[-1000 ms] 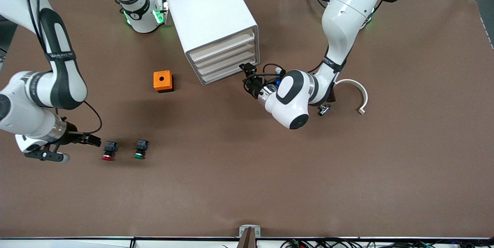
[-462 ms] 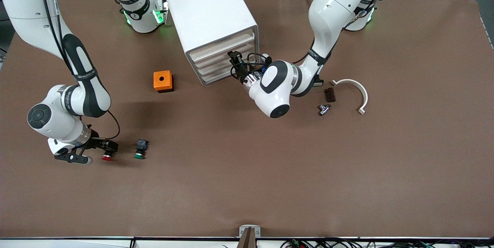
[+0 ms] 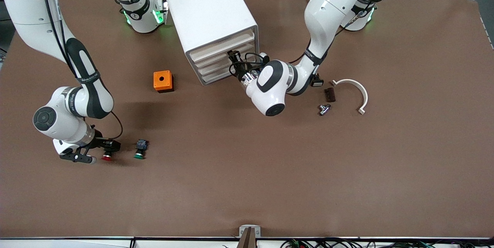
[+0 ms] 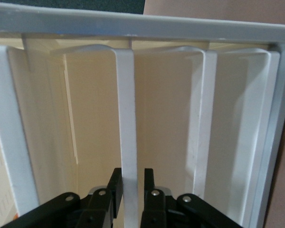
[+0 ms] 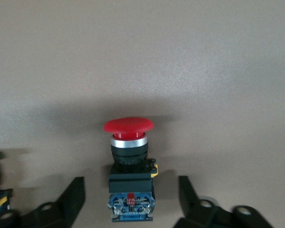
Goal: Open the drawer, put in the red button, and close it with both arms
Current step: 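Open the drawer with the left gripper while the right gripper lifts the button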
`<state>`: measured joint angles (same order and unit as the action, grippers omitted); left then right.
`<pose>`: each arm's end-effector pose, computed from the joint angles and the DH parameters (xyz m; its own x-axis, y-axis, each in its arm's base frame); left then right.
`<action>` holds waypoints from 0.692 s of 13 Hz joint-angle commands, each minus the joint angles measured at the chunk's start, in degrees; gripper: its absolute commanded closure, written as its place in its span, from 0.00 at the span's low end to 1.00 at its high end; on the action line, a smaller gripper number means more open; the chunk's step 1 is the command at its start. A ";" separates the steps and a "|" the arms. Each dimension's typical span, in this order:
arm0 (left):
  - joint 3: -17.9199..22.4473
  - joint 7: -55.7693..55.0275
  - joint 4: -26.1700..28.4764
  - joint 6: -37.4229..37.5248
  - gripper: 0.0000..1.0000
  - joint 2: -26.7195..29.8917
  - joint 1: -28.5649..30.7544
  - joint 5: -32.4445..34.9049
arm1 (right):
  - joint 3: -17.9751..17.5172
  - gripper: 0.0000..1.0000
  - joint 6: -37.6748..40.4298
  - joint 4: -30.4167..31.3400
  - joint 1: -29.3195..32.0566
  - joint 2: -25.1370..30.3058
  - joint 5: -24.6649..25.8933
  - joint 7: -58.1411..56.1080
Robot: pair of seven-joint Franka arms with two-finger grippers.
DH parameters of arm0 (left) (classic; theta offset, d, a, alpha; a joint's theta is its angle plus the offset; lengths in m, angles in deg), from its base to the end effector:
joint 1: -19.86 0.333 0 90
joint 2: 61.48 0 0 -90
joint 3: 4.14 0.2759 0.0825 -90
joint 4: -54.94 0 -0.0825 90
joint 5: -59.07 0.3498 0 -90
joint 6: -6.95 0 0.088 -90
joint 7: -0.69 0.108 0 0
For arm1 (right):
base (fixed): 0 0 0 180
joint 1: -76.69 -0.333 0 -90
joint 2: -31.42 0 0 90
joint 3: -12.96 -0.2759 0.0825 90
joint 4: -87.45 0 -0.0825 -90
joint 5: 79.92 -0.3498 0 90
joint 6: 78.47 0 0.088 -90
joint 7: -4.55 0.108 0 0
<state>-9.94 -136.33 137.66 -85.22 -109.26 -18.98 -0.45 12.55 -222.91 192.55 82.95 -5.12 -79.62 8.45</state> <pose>0.3837 -0.4912 0.2015 -0.4765 0.8791 -0.0092 0.3076 0.1569 -0.9385 0.6023 -0.0619 0.1789 0.9848 -0.1666 0.0487 -0.1666 -0.9860 -0.0043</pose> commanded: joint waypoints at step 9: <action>0.97 6.22 -2.81 0.85 1.00 -0.21 12.19 1.52 | -0.74 1.00 14.75 -2.25 -1.16 9.79 -0.13 6.28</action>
<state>-8.81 -133.19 135.92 -85.13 -109.25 -10.21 0.45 12.18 -216.89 190.74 82.66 -2.13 -79.62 10.94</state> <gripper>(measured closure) 0.859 0.595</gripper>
